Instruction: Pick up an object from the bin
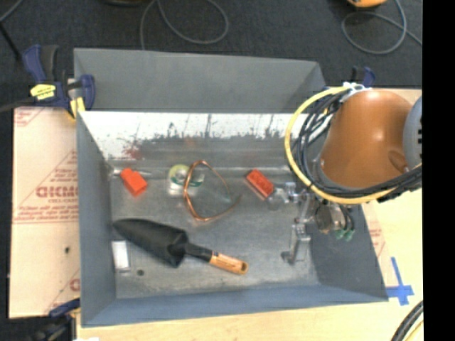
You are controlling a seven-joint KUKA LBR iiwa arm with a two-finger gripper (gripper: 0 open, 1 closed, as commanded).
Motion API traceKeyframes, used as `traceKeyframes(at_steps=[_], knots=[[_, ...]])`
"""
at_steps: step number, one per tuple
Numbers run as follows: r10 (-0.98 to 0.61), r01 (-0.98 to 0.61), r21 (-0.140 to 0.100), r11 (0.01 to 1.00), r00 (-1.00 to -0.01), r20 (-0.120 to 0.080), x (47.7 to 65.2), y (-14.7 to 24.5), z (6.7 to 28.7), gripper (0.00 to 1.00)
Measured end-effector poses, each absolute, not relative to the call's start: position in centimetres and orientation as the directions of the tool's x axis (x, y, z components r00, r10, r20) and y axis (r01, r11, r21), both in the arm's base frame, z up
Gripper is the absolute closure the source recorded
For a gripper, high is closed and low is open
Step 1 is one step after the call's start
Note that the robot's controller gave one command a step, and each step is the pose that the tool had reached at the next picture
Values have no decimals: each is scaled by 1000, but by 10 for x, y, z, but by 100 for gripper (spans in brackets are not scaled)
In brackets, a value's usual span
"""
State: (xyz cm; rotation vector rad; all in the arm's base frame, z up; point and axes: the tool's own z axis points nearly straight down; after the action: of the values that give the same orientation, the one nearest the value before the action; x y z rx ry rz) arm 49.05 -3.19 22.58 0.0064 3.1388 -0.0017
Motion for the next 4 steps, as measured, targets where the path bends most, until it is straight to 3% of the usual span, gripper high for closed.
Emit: traceKeyframes(at_steps=[1,2,3,4], knots=[[13,13,-2,1000,-1000,-7,499,2,196,0],[12,12,1,1000,-1000,-7,503,49,135,0],[-33,-33,-1,999,-999,-2,496,59,111,0],[6,6,1,1000,-1000,-6,493,59,106,0]])
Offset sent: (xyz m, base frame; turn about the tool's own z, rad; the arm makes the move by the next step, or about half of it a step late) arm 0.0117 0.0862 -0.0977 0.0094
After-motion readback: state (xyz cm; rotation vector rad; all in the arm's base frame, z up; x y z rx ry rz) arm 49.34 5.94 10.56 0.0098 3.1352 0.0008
